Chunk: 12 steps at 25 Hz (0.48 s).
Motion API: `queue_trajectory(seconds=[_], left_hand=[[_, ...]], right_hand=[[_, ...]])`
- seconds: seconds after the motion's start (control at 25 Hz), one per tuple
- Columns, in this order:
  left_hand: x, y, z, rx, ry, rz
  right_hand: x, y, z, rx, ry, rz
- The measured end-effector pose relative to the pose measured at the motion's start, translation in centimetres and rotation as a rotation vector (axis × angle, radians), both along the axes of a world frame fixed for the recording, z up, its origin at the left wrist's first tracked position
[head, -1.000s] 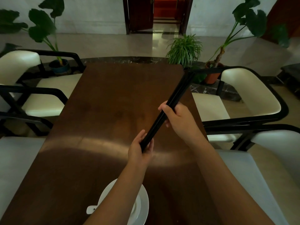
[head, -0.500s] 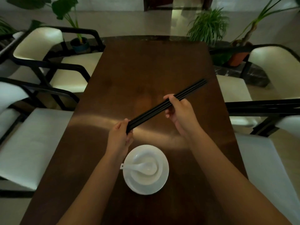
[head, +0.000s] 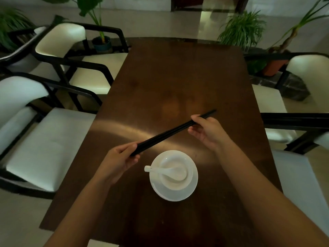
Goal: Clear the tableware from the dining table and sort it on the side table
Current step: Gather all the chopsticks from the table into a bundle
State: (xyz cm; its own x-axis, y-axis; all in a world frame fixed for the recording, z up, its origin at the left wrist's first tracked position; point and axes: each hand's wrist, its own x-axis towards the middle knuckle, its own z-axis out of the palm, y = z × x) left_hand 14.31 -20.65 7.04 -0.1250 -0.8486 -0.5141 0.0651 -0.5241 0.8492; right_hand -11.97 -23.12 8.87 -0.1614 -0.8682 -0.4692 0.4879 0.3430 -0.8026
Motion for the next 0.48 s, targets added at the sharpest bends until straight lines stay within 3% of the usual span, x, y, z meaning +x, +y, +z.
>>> queue_trajectory(seconds=[0.2, 0.48], left_hand=[[2.5, 2.5, -3.9, 0.039, 0.078, 0.262], [2.7, 6.3, -9.9, 0.242, 0.169, 0.492]], right_hand=[[3.7, -6.0, -1.1, 0.105, 0.061, 0.185], [6.2, -8.4, -8.9, 0.328, 0.298, 0.454]])
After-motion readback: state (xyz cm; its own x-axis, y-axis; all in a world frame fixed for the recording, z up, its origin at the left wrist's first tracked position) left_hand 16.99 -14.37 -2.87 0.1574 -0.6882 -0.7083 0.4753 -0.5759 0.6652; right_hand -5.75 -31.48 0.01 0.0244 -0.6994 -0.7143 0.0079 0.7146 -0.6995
